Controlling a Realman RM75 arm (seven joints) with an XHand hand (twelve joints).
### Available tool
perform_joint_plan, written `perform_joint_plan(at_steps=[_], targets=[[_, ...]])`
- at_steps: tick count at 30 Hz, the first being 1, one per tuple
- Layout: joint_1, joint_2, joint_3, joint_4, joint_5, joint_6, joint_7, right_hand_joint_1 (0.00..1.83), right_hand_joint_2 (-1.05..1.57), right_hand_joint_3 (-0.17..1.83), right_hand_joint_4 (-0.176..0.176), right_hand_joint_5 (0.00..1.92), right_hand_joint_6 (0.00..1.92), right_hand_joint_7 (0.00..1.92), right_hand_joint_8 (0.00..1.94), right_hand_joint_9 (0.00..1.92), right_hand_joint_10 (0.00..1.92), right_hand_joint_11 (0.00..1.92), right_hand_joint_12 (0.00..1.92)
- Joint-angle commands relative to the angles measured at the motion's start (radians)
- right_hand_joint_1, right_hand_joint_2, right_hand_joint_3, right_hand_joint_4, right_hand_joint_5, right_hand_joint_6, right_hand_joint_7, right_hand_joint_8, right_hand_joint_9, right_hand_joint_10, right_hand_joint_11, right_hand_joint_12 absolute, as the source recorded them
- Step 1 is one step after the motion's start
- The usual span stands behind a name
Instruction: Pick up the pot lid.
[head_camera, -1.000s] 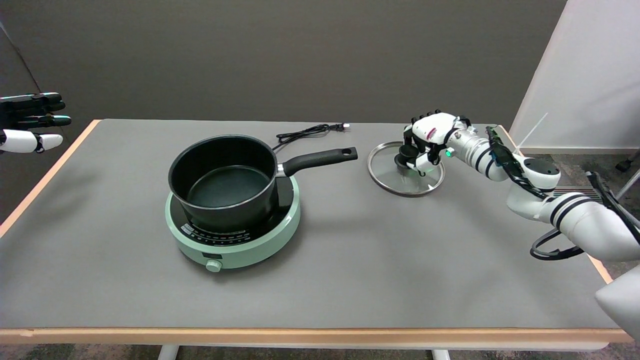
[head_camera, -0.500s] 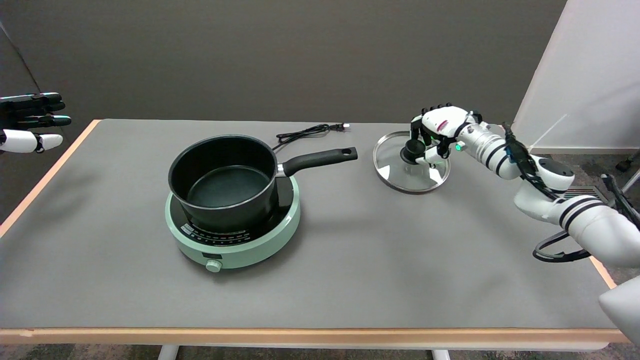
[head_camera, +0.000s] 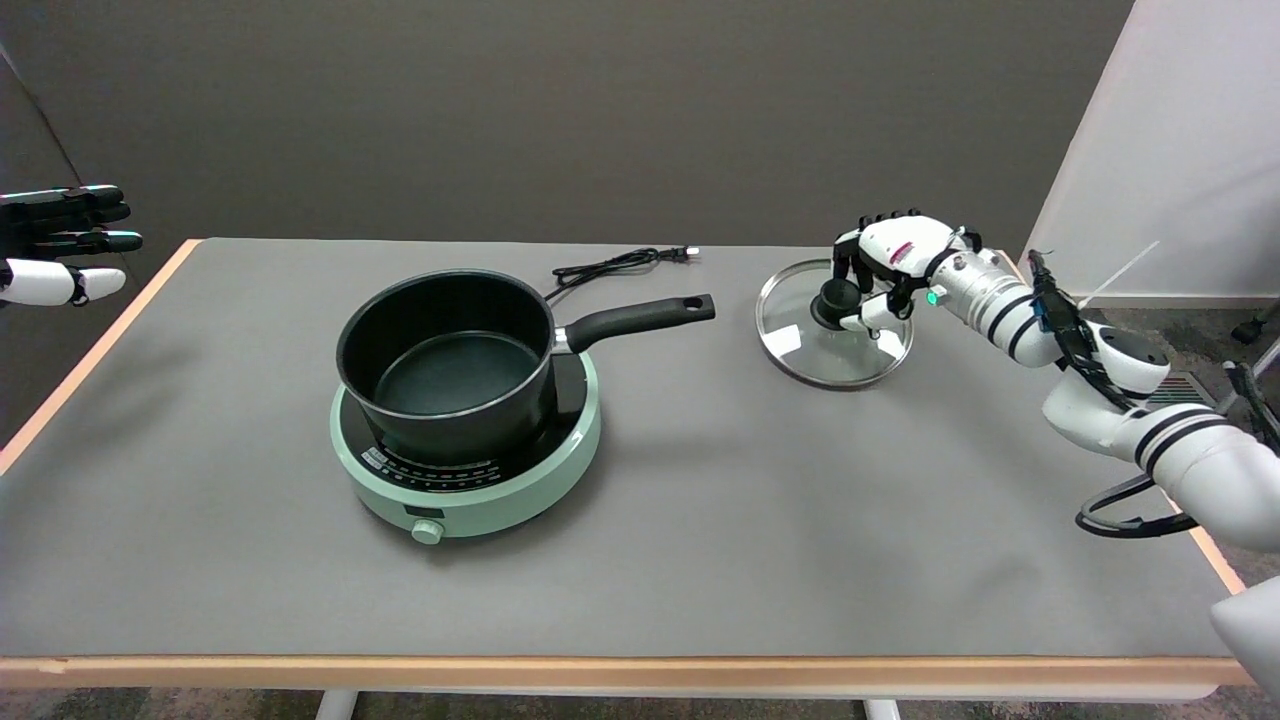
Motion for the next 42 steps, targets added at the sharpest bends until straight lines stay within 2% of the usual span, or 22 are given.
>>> perform_joint_plan(at_steps=[1,33,34,35,36,37,39,42], targets=[[-0.027,-0.007,0.024,-0.001,0.012,0.007,0.000,1.18,1.07,0.32,-0.052,0.67,1.43,0.90,1.29,0.69,1.81,0.57,0.83],[0.028,-0.031,-0.037,-0.062,0.008,0.003,-0.004,1.17,1.07,0.34,-0.042,0.65,1.46,0.88,1.31,0.65,1.87,0.57,0.82],[0.029,-0.031,-0.037,-0.062,0.008,0.003,-0.004,1.16,1.11,0.27,-0.025,0.65,1.47,0.87,1.28,0.65,1.82,0.54,0.80],[0.029,-0.031,-0.039,-0.060,0.007,0.003,-0.004,1.18,1.10,0.28,0.020,0.64,1.44,0.85,1.28,0.56,1.79,0.50,0.76],[0.030,-0.029,-0.041,-0.056,0.001,0.003,-0.005,1.33,1.02,0.34,0.175,0.59,1.05,0.83,1.31,0.53,1.71,0.47,0.69],[0.030,-0.029,-0.041,-0.053,-0.005,0.003,-0.004,0.95,0.73,0.86,0.176,0.62,0.80,0.78,0.79,0.52,1.60,0.46,0.60],[0.030,-0.028,-0.041,-0.051,-0.017,0.003,0.000,0.93,0.67,0.86,0.176,0.67,0.48,0.78,0.56,0.57,1.33,0.42,0.54],[0.032,-0.027,-0.041,-0.051,-0.017,0.003,0.000,0.88,0.63,0.93,0.176,0.63,0.39,0.74,0.34,0.60,1.05,0.37,0.55]])
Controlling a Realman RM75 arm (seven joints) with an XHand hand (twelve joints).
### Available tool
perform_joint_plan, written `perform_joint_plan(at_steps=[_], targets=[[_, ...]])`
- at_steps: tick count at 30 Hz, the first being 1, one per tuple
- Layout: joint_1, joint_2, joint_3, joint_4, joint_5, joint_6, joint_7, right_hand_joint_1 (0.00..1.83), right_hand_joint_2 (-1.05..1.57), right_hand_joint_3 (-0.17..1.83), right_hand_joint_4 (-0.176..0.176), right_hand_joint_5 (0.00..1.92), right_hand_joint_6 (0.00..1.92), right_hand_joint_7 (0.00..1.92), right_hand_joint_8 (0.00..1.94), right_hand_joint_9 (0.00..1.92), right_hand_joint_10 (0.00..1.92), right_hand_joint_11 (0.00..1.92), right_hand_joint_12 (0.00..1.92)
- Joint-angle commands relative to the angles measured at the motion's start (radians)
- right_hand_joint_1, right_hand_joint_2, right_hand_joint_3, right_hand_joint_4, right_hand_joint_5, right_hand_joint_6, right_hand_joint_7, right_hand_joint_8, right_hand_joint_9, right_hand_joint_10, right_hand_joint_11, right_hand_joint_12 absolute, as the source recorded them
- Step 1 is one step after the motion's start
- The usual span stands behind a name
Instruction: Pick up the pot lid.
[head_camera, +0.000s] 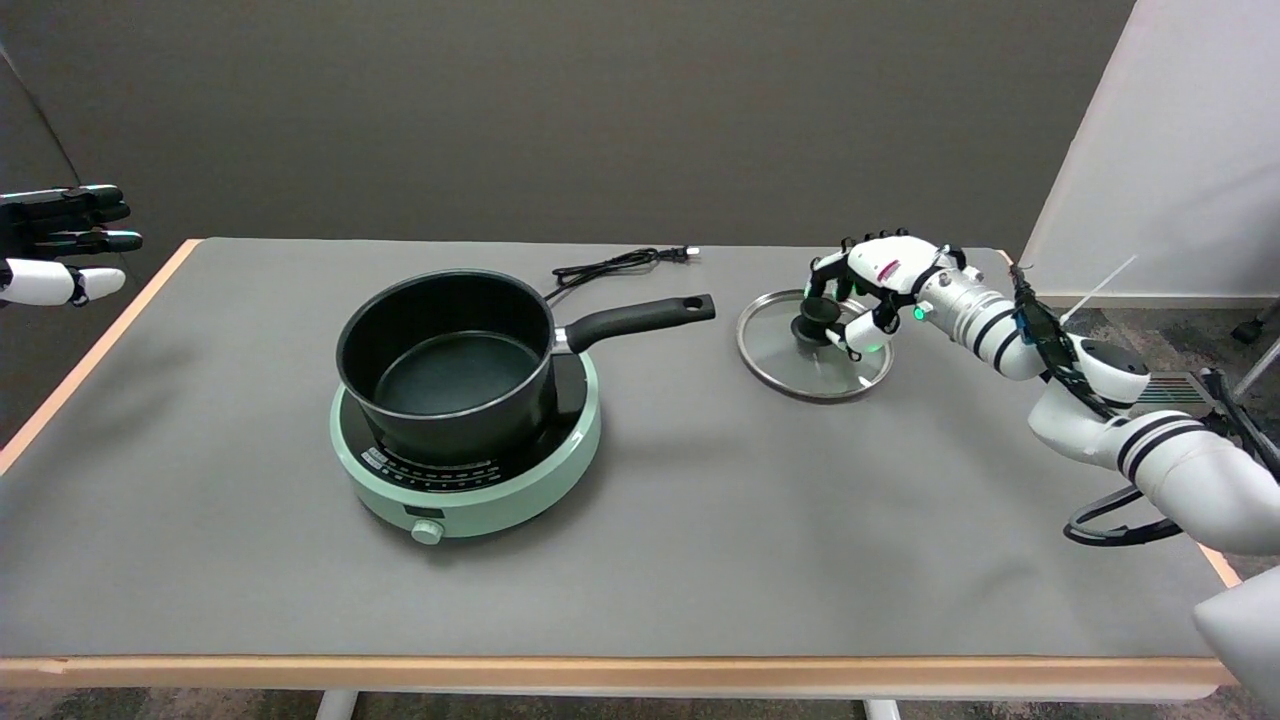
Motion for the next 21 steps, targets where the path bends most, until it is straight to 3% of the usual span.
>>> perform_joint_plan(at_steps=[1,12,21], targets=[[0.015,0.002,-0.010,0.004,-0.022,-0.001,0.002,0.90,0.62,0.92,0.176,0.62,0.36,0.73,0.31,0.60,1.00,0.37,0.54],[0.016,0.007,-0.009,0.020,-0.017,0.009,0.002,0.91,0.61,0.91,0.176,0.62,0.34,0.73,0.28,0.62,0.89,0.38,0.55],[-0.017,0.030,0.000,0.137,-0.011,0.019,0.002,0.88,0.63,0.87,0.176,0.62,0.33,0.74,0.30,0.68,0.85,0.42,0.58]])
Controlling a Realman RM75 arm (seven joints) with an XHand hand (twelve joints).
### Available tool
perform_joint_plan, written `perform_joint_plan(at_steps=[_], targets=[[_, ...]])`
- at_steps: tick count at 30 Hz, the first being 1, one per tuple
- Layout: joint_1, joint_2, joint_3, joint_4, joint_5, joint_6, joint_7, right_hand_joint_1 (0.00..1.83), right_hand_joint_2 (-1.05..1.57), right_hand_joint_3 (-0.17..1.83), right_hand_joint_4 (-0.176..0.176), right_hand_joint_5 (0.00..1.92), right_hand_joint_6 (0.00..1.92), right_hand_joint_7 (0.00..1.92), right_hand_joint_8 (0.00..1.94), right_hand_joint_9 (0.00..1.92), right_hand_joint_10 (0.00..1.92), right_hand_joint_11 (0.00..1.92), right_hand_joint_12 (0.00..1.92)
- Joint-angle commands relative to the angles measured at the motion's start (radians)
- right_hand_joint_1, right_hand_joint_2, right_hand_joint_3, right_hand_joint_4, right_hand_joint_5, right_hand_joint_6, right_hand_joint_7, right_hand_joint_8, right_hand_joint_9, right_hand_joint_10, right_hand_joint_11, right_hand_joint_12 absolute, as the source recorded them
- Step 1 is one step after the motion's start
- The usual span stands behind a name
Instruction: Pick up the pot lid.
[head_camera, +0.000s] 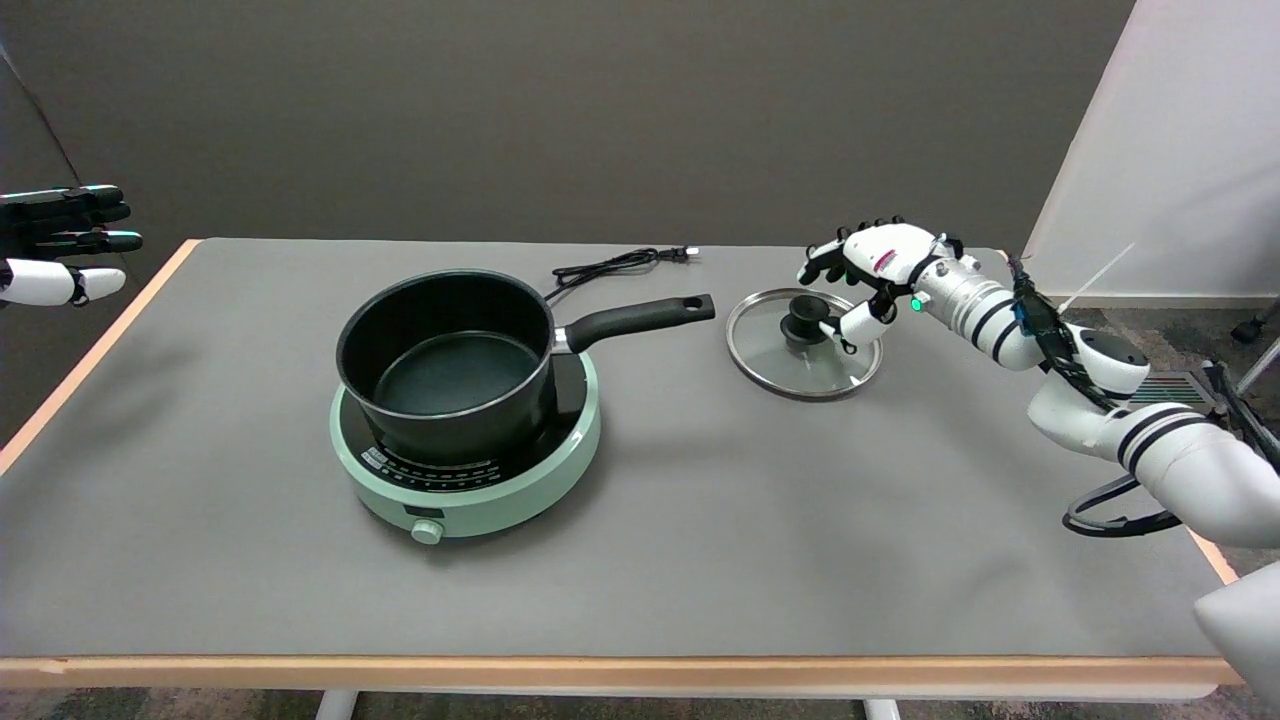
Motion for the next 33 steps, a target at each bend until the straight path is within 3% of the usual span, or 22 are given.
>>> perform_joint_plan(at_steps=[1,18,33], targets=[[-0.032,0.026,0.010,0.125,0.004,0.019,0.001,0.88,0.62,0.87,0.176,0.62,0.33,0.74,0.30,0.69,0.84,0.42,0.59],[-0.058,0.032,0.003,0.169,-0.002,0.016,0.034,0.85,0.60,0.88,0.176,0.59,0.29,0.75,0.29,0.74,0.77,0.43,0.65],[0.008,0.016,-0.103,0.062,-0.005,-0.012,0.032,0.85,0.59,0.89,0.176,0.57,0.27,0.73,0.28,0.75,0.73,0.43,0.68]])
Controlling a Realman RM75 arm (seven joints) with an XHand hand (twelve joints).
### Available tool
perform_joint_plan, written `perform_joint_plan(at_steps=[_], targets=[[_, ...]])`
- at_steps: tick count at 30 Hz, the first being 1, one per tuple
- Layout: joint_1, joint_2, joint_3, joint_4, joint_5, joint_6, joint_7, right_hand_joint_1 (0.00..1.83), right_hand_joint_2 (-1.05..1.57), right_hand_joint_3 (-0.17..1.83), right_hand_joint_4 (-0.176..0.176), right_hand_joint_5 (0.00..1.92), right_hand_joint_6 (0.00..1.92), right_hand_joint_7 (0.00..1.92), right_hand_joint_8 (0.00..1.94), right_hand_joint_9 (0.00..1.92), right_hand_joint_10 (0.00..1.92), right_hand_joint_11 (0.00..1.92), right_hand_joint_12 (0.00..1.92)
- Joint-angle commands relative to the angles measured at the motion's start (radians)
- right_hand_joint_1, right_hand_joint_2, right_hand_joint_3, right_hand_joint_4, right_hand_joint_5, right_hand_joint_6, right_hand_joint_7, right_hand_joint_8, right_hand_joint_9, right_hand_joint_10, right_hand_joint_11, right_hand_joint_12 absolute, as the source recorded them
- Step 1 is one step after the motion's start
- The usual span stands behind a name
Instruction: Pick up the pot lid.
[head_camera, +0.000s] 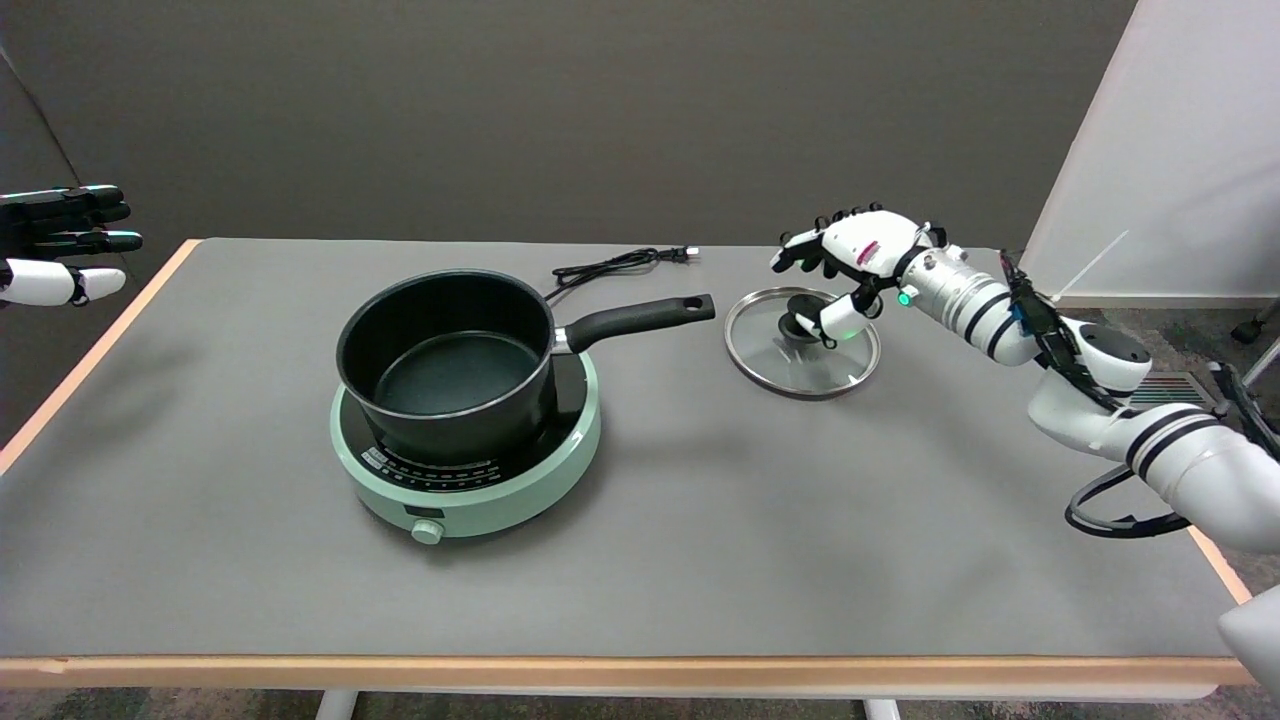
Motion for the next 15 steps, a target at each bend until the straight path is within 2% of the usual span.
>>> perform_joint_plan(at_steps=[1,15], targets=[[0.053,-0.013,-0.089,-0.075,-0.007,-0.025,0.004,0.85,0.59,0.90,0.176,0.56,0.27,0.73,0.28,0.75,0.73,0.43,0.68],[0.083,-0.028,-0.089,-0.126,-0.029,-0.026,0.004,0.86,0.58,0.90,0.176,0.55,0.25,0.72,0.27,0.75,0.71,0.43,0.68]])
